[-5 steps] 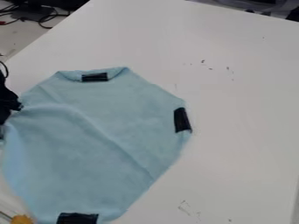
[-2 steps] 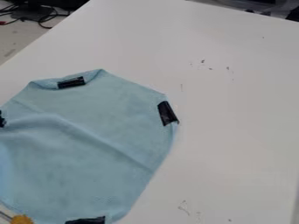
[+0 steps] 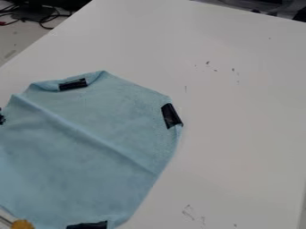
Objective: Raised the bottom left part of the cloth
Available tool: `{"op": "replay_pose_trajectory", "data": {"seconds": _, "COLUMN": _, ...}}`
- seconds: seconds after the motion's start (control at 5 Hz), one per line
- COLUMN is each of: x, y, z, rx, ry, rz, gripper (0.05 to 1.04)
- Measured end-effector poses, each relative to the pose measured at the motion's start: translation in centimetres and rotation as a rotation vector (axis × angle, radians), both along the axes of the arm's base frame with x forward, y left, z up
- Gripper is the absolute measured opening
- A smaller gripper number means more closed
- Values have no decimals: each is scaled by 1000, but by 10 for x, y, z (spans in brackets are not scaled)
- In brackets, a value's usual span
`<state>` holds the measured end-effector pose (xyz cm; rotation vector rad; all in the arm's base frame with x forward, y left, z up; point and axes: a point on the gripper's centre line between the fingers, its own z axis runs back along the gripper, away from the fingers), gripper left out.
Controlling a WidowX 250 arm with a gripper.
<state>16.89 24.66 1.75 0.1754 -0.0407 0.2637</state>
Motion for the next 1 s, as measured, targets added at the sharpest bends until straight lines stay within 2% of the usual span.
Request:
{"op": "replay_pose_trajectory", "data": {"seconds": 0.2, "x": 12, "y": 5, "z": 23, "rx": 53, "ry": -7, "rz": -86, "gripper": 816}}
{"op": "replay_pose_trajectory", "data": {"seconds": 0.4, "x": 23, "y": -3, "z": 59, "rx": 101, "ry": -11, "rz": -165, "gripper": 1004}}
{"op": "replay_pose_trajectory", "data": {"seconds": 0.6, "x": 32, "y": -6, "z": 70, "rx": 91, "ry": -26, "rz": -211, "gripper": 1003}}
{"op": "replay_pose_trajectory", "data": {"seconds": 0.8, "x": 37, "y": -11, "z": 69, "rx": 61, "ry": -59, "rz": -242, "gripper": 1000}}
{"op": "replay_pose_trajectory", "data": {"seconds": 1.0, "x": 36, "y": -10, "z": 68, "rx": 51, "ry": -66, "rz": -247, "gripper": 1000}}
